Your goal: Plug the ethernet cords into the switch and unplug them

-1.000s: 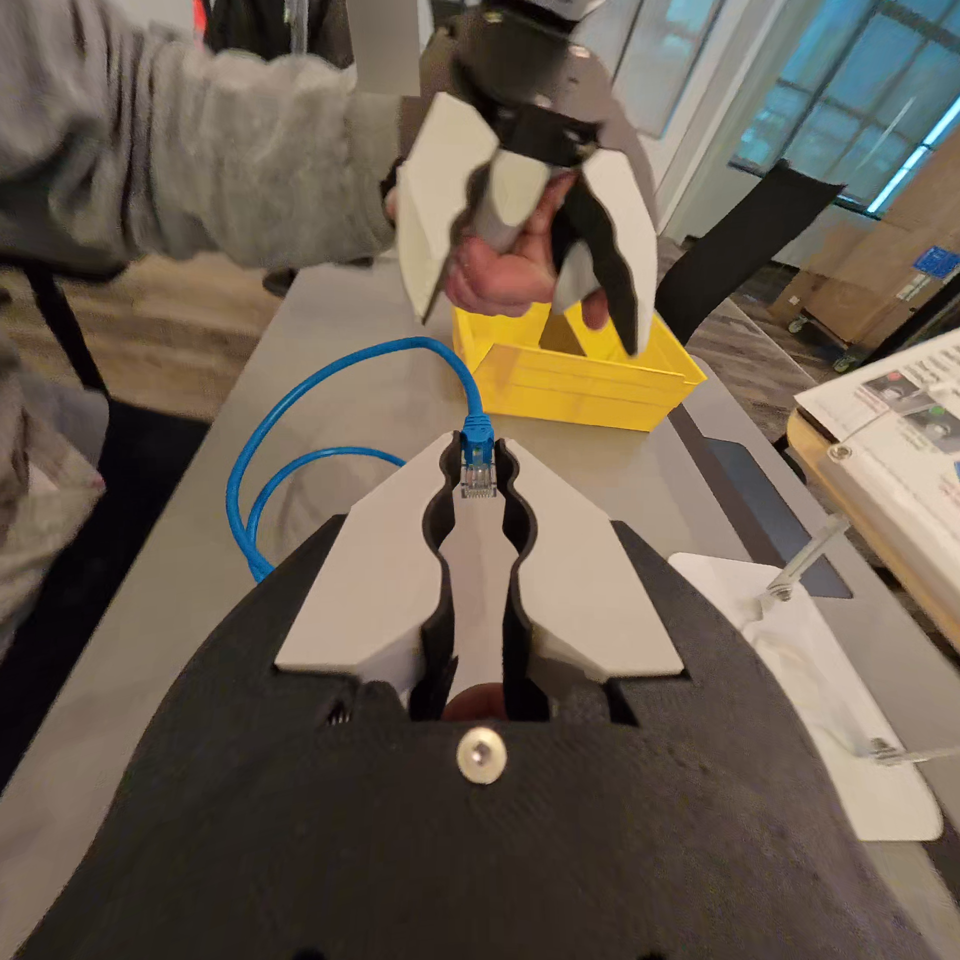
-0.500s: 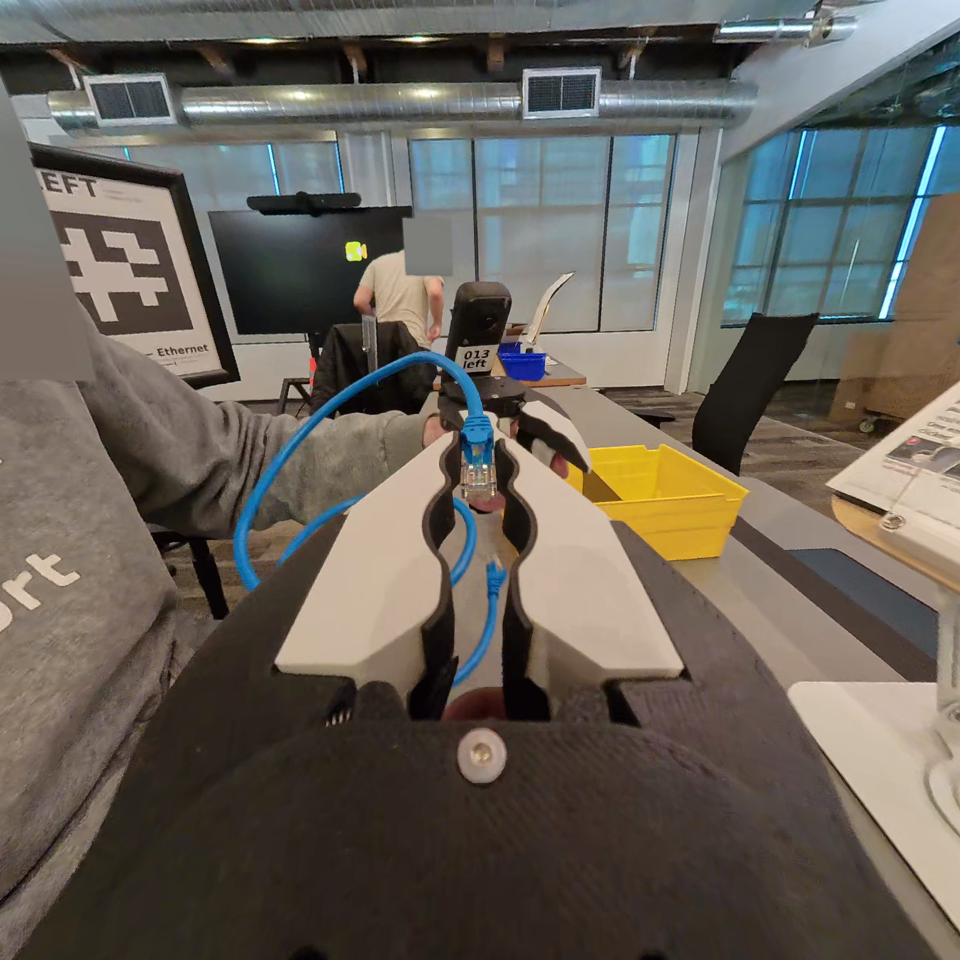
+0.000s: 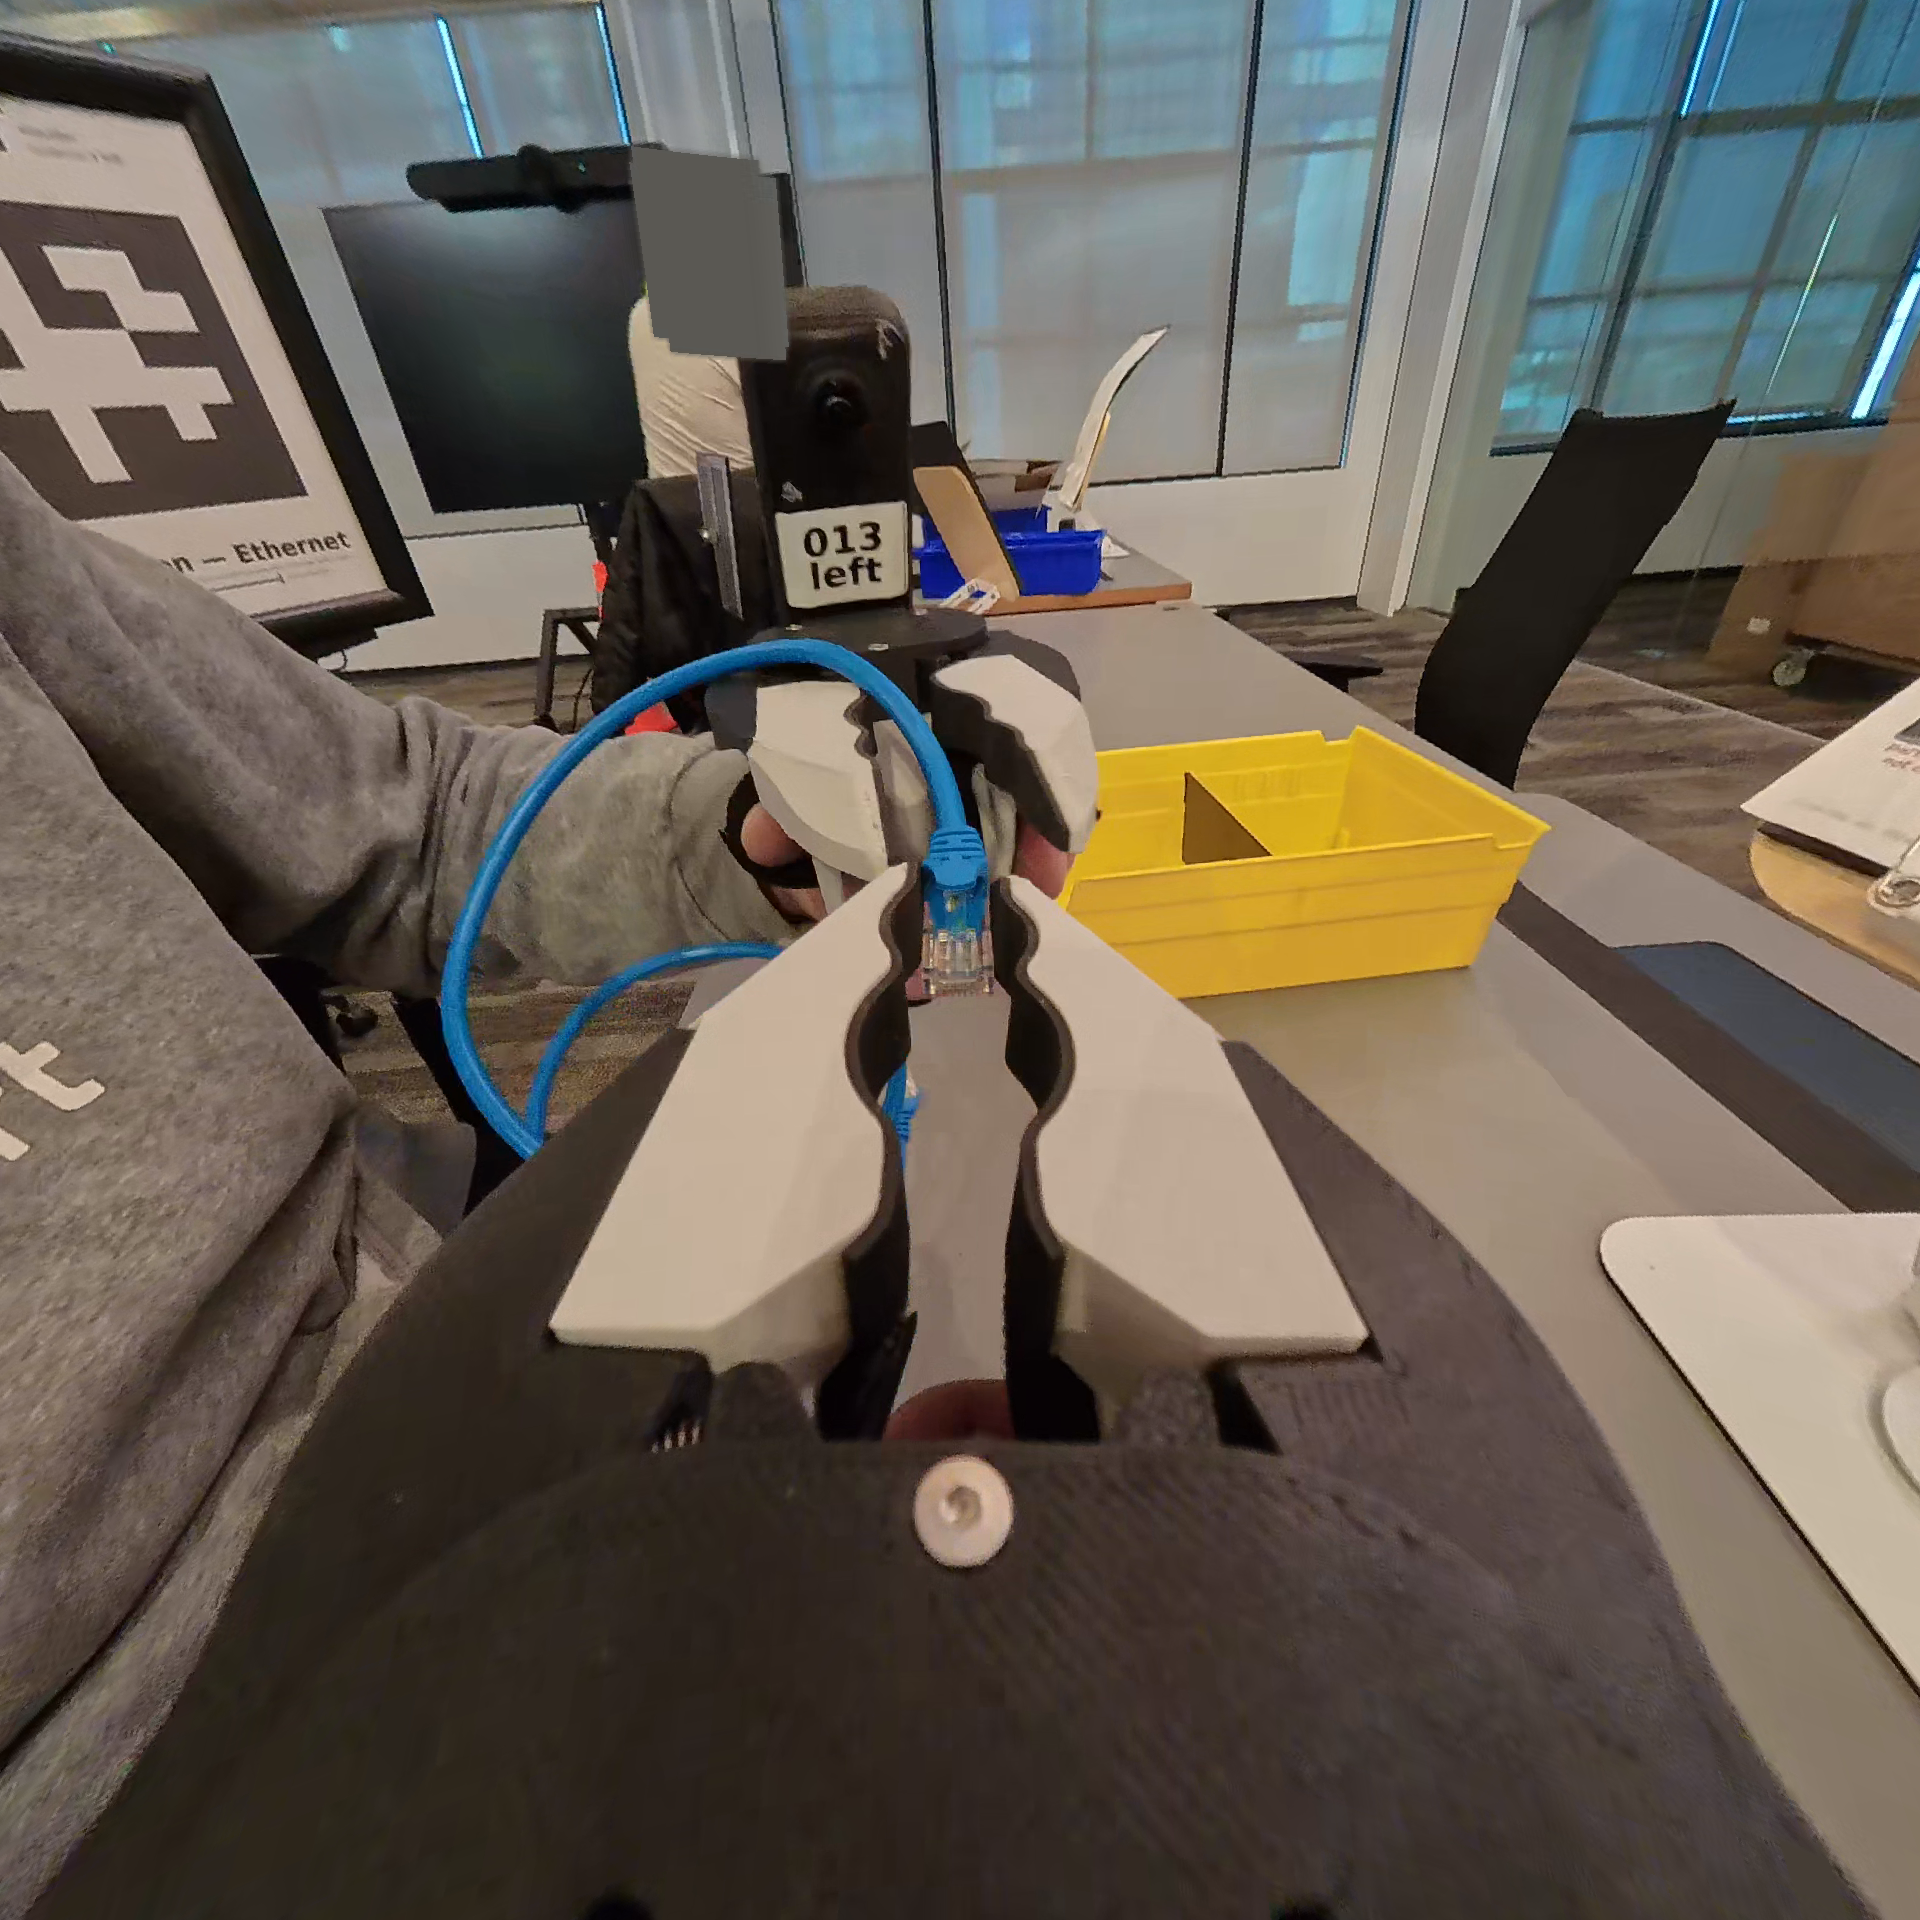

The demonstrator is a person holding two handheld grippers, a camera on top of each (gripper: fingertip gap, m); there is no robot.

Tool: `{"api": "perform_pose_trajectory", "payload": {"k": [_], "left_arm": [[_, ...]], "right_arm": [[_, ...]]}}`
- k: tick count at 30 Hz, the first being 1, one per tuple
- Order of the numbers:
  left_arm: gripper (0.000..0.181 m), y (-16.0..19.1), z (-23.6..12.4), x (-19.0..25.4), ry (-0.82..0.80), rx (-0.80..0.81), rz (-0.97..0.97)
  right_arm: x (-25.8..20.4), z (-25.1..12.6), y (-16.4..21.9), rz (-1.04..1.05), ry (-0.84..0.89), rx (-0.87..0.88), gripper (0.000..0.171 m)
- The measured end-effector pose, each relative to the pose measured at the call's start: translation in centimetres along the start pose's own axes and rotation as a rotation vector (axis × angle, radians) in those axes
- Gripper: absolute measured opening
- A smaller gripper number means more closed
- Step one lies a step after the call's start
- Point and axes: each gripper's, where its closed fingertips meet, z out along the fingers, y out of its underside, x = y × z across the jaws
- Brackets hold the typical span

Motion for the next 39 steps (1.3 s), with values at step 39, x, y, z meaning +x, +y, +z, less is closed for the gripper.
{"api": "perform_pose_trajectory", "payload": {"k": [39], "left_arm": [[0.010,-1.6,0.0,1.5,0.136,0.075,-0.105]], "right_arm": [[-0.9,-2.0,-1.2,-0.031,0.002,-0.061,0.009]]}}
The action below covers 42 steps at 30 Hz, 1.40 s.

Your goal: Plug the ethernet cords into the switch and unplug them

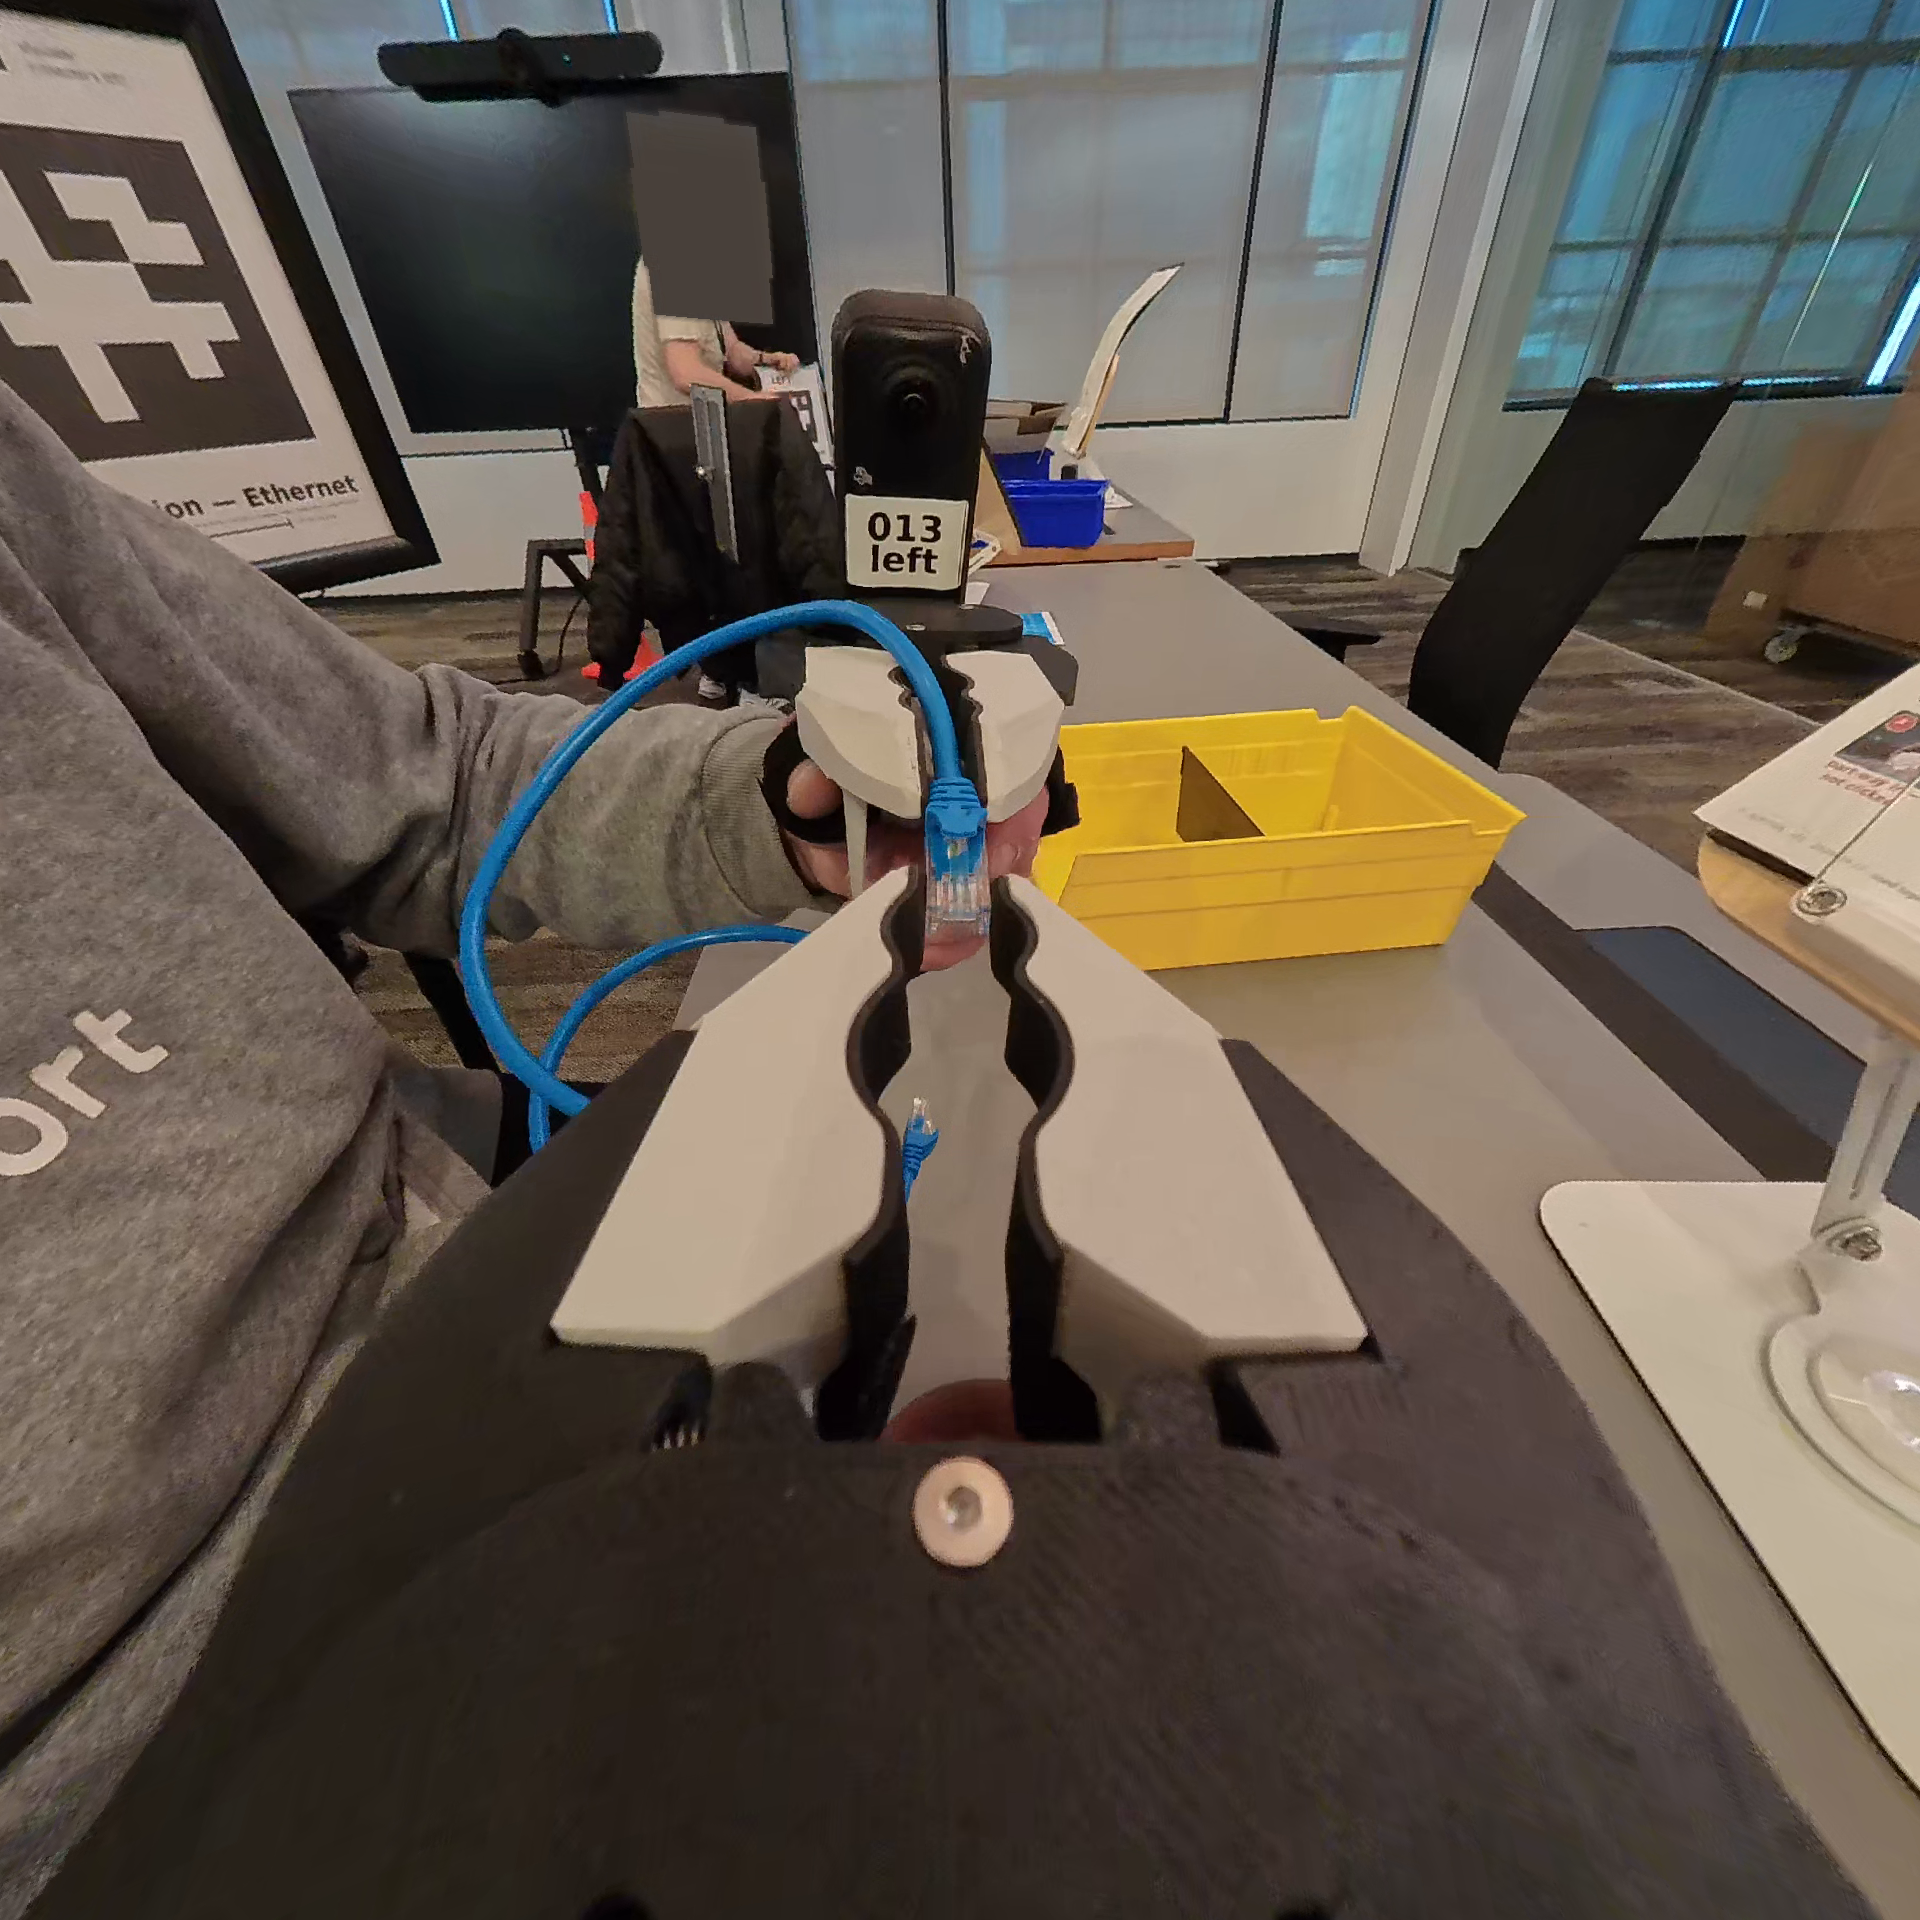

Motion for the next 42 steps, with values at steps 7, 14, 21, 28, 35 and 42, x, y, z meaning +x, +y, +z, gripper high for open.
{"api": "perform_pose_trajectory", "payload": {"k": [7,14,21,28,35,42], "left_arm": [[0.019,0.5,1.1,0.7,0.007,-0.056,0.038],[0.012,0.7,1.4,0.8,0.008,-0.087,0.071],[0.012,0.6,0.7,0.0,-0.047,-0.052,0.067],[0.012,1.0,-2.2,-0.6,-0.106,-0.056,0.054],[0.012,2.9,-4.0,-1.1,-0.153,-0.087,0.034],[0.012,4.6,-4.5,-1.2,-0.181,-0.113,0.027]], "right_arm": [[-0.5,0.4,0.0,-0.038,-0.010,-0.032,0.009],[-0.9,0.2,0.3,-0.026,-0.039,-0.099,0.009],[0.1,-0.2,0.0,-0.015,0.027,-0.065,0.031],[-1.2,-3.0,5.1,-0.124,0.064,-0.283,0.043],[-2.4,-4.0,13.2,-0.245,0.135,-0.644,0.075],[-1.9,-2.4,19.8,-0.341,0.141,-0.912,0.098]]}}
